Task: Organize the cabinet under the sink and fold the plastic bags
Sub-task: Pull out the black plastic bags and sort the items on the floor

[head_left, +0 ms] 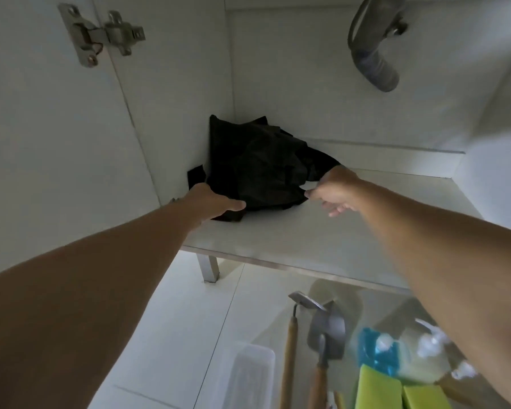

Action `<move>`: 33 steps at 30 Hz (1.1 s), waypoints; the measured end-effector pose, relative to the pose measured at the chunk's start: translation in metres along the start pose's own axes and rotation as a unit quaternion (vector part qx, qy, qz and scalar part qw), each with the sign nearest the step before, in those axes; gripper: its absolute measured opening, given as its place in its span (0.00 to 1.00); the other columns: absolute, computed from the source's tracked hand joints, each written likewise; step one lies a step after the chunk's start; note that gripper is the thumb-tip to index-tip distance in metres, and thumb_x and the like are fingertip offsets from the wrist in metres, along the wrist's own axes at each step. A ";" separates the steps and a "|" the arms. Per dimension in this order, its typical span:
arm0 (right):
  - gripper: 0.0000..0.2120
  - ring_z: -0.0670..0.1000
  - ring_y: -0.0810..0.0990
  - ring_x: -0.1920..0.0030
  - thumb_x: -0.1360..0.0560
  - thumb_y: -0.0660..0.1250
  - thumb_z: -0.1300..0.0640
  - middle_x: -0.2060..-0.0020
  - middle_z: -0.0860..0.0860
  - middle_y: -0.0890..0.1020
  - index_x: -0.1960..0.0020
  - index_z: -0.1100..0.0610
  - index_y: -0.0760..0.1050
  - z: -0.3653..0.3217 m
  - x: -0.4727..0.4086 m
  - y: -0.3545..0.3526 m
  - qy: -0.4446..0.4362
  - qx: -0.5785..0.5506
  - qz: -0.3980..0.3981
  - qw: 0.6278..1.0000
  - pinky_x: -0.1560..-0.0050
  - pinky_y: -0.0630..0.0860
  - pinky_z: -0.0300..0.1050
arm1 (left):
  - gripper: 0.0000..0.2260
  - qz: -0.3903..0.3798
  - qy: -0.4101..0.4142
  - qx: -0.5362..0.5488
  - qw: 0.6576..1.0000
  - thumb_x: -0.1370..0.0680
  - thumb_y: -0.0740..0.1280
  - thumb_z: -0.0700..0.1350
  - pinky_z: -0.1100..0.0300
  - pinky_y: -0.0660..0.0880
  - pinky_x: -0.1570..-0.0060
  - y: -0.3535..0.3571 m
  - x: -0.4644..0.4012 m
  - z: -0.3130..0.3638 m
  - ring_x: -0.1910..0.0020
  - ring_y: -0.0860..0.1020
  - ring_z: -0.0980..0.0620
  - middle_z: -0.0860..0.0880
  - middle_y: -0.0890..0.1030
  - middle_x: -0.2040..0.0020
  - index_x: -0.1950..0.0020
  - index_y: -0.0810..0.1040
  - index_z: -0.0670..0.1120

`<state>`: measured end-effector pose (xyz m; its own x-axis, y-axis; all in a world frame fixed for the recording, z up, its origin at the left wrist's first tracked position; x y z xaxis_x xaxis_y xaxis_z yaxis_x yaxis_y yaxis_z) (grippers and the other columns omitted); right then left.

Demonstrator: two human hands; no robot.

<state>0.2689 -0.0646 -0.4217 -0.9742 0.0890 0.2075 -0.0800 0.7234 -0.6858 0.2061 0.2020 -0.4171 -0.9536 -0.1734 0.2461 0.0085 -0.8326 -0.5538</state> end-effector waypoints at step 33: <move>0.57 0.54 0.72 0.33 0.43 0.74 0.27 0.28 0.50 0.69 0.22 0.48 0.58 -0.038 -0.265 0.083 -0.069 -0.141 -0.166 0.974 0.28 0.65 0.55 | 0.52 -0.067 -0.094 0.162 0.980 0.44 0.84 0.45 0.43 0.68 0.32 0.046 -0.229 -0.012 0.33 0.70 0.41 0.44 0.70 0.29 0.24 0.63 0.45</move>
<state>0.5284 -0.0027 -0.5071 -0.9253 -0.2601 0.2760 -0.3527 0.8578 -0.3740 0.4211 0.2094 -0.5086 -0.8811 -0.1202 0.4574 0.0119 -0.9725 -0.2326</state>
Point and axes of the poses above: each hand's wrist, its own x-axis away from the middle knuckle, its own y-axis out of the palm, z = x × y, the point moved 6 cm from there along -x, towards the middle knuckle
